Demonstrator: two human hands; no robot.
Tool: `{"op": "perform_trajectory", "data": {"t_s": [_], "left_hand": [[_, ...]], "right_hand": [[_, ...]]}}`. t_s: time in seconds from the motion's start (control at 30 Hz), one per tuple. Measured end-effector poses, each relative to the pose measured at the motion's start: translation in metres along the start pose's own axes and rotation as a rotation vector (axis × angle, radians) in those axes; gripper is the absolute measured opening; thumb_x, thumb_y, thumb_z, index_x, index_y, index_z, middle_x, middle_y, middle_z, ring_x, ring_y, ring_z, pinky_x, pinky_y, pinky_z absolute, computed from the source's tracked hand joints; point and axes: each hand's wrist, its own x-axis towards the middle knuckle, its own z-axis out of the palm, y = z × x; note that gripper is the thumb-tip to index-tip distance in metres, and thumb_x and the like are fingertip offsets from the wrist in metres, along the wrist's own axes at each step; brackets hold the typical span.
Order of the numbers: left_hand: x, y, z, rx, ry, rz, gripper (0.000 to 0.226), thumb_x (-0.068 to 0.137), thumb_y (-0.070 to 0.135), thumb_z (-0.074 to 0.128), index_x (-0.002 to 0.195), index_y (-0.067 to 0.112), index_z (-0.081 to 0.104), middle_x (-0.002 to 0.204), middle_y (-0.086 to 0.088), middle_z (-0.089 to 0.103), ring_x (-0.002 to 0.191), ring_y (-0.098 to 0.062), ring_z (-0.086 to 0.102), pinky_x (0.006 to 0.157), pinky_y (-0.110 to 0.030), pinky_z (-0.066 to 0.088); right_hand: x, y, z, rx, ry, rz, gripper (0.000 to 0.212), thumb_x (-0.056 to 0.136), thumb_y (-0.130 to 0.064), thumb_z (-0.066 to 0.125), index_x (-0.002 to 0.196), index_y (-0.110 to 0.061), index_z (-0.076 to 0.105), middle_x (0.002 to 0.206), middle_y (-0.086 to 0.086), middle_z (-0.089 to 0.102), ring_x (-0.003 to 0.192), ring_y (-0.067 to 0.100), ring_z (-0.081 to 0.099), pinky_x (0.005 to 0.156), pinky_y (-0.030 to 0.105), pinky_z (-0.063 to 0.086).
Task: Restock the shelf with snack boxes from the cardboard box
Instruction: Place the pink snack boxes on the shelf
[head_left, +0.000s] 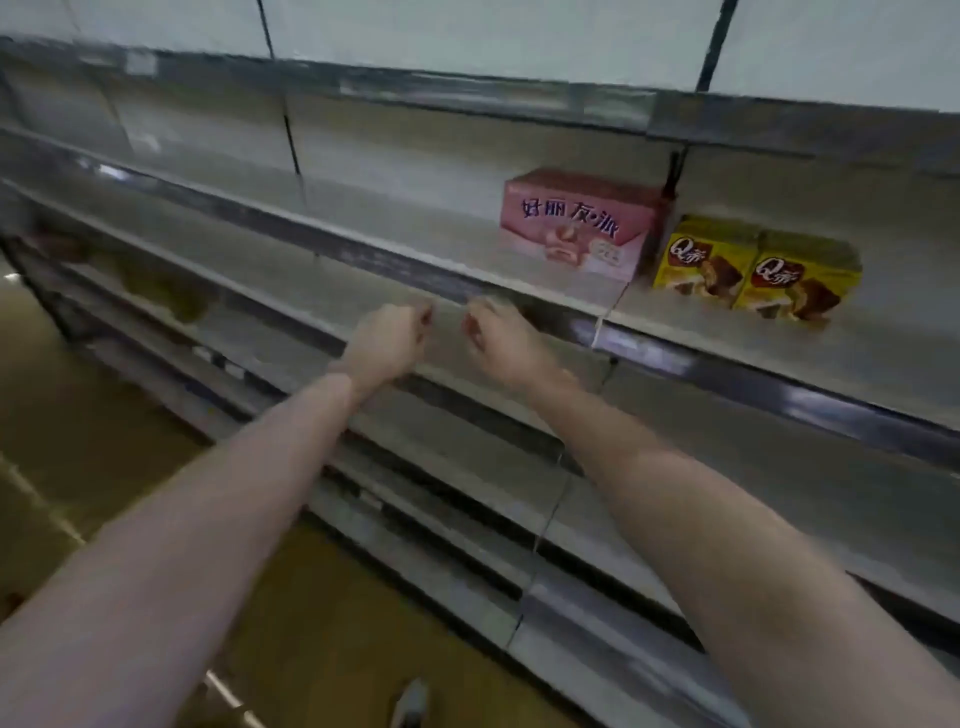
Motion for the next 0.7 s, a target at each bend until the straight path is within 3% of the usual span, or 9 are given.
{"op": "perform_trajectory", "data": {"t_s": [0.13, 0.27, 0.4, 0.5, 0.6, 0.7], "left_hand": [[-0.111, -0.015, 0.004, -0.024, -0.19, -0.206, 0.017, 0.089, 0.017, 0.056, 0.104, 0.019, 0.063, 0.097, -0.002, 0.065, 0.089, -0.023, 0.062, 0.073, -0.032, 0.049], [-0.214, -0.029, -0.008, -0.042, -0.335, -0.391, 0.009, 0.091, 0.016, 0.054, 0.094, 0.014, 0.061, 0.09, -0.001, 0.064, 0.084, -0.023, 0.062, 0.07, -0.038, 0.053], [-0.308, -0.037, -0.028, -0.031, -0.315, -0.51, 0.003, 0.091, 0.018, 0.056, 0.089, 0.016, 0.058, 0.085, -0.002, 0.063, 0.077, -0.022, 0.061, 0.06, -0.032, 0.044], [-0.375, -0.047, -0.042, -0.017, -0.331, -0.61, 0.002, 0.087, 0.019, 0.056, 0.086, 0.021, 0.055, 0.089, -0.002, 0.064, 0.082, -0.026, 0.062, 0.066, -0.036, 0.051], [-0.439, -0.057, -0.061, -0.035, -0.291, -0.662, 0.01, 0.085, 0.017, 0.055, 0.08, 0.024, 0.05, 0.09, -0.003, 0.065, 0.085, -0.026, 0.062, 0.068, -0.035, 0.05], [-0.504, -0.06, -0.088, -0.036, -0.298, -0.744, 0.004, 0.086, 0.015, 0.055, 0.083, 0.018, 0.056, 0.086, -0.003, 0.062, 0.082, -0.027, 0.061, 0.066, -0.036, 0.049]], "right_hand": [[-0.063, -0.044, 0.047, 0.13, -0.167, 0.009, 0.011, 0.096, -0.017, 0.055, 0.103, -0.011, 0.06, 0.103, 0.01, 0.057, 0.096, 0.025, 0.052, 0.08, 0.036, 0.045], [-0.123, -0.094, 0.092, 0.149, -0.351, -0.048, 0.012, 0.098, -0.021, 0.052, 0.104, -0.015, 0.061, 0.104, 0.006, 0.057, 0.096, 0.024, 0.056, 0.074, 0.035, 0.045], [-0.168, -0.151, 0.129, 0.199, -0.442, -0.125, 0.014, 0.097, -0.02, 0.054, 0.103, -0.012, 0.063, 0.104, 0.007, 0.057, 0.1, 0.026, 0.055, 0.078, 0.037, 0.047], [-0.2, -0.205, 0.148, 0.198, -0.543, -0.185, 0.013, 0.095, -0.019, 0.055, 0.104, -0.013, 0.061, 0.108, 0.008, 0.059, 0.105, 0.028, 0.056, 0.083, 0.039, 0.049], [-0.231, -0.258, 0.163, 0.225, -0.63, -0.232, 0.006, 0.09, -0.017, 0.056, 0.089, -0.02, 0.051, 0.097, 0.009, 0.056, 0.097, 0.033, 0.057, 0.077, 0.046, 0.051], [-0.266, -0.308, 0.172, 0.203, -0.692, -0.247, 0.008, 0.092, -0.021, 0.053, 0.099, -0.019, 0.055, 0.114, 0.016, 0.059, 0.118, 0.036, 0.052, 0.089, 0.045, 0.051]]}}
